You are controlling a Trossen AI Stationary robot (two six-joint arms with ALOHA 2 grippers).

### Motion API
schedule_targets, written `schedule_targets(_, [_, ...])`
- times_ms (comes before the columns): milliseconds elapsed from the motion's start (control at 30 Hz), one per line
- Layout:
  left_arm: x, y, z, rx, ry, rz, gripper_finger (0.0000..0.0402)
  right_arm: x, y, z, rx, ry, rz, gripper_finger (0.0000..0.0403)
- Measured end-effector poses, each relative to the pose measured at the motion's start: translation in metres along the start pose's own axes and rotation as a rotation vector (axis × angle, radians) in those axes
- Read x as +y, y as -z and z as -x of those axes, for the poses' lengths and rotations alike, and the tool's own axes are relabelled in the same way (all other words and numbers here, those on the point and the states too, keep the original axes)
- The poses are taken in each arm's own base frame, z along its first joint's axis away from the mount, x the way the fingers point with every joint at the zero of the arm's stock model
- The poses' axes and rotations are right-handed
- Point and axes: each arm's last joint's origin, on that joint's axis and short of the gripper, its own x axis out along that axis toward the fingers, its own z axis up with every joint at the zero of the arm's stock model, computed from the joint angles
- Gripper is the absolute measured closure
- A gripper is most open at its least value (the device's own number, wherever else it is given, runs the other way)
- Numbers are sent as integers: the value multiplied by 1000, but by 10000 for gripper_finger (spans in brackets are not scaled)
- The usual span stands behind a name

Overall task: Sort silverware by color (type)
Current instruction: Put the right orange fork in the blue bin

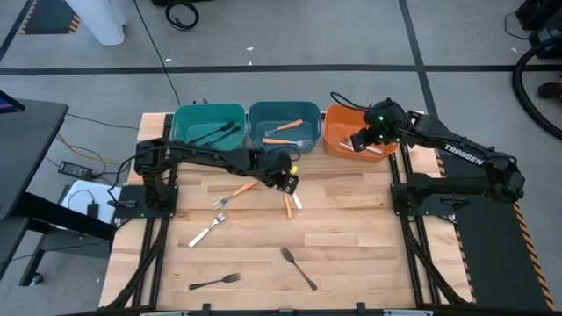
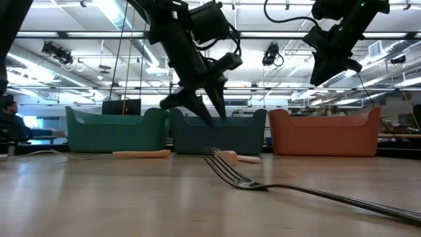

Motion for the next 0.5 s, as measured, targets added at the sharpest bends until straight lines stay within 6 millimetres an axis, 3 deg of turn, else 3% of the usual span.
schedule_targets(267, [-1, 22, -26, 35, -74, 64, 260, 1, 1, 0, 11, -9, 54, 317])
schedule_targets(500, [2, 25, -39, 25, -103, 81, 260, 1, 1, 0, 16, -19, 79, 317])
